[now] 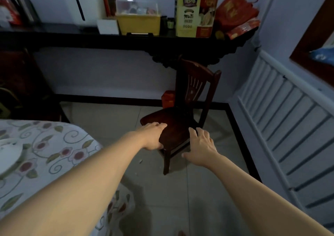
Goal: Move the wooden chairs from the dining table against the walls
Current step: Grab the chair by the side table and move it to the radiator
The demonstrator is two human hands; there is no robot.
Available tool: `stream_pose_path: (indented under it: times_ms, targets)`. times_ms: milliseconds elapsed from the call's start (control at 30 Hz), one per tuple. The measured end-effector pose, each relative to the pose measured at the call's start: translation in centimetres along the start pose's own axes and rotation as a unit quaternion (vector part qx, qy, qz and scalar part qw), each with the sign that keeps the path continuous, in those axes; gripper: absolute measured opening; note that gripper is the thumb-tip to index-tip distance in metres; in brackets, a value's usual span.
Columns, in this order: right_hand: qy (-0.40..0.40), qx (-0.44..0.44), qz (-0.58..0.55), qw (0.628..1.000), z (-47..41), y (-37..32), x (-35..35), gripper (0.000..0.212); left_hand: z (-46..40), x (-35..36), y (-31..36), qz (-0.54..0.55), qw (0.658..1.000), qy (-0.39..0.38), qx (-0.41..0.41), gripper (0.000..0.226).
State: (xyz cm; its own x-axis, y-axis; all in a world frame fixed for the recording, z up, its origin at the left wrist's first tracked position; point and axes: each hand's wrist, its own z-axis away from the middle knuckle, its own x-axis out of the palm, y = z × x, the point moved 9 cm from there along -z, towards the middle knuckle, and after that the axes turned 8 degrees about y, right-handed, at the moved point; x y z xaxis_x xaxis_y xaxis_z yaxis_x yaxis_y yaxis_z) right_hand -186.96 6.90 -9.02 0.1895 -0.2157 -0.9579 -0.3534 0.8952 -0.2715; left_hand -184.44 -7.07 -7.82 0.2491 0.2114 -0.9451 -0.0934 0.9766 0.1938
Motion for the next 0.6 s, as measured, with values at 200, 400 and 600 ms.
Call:
stream_pose_path:
  times_ms: [200, 400, 600]
  targets:
    - [0.014, -0.011, -0.004, 1.000, -11.2, 2.8, -2.3, 0.096, -10.4, -3.8, 1.2, -0.010, 1.000, 0.017, 0.006, 0.086]
    - [0.023, -0.009, 0.002, 1.000, -19.5, 5.0, -4.1, 0.095, -18.4, -6.4, 1.1, 0.000, 1.000, 0.029, 0.010, 0.086]
    - [0.030, -0.008, 0.006, 1.000, -26.1, 5.5, -5.0, 0.096, -26.1, -8.8, -0.1, -0.020, 0.999, 0.030, 0.021, 0.088]
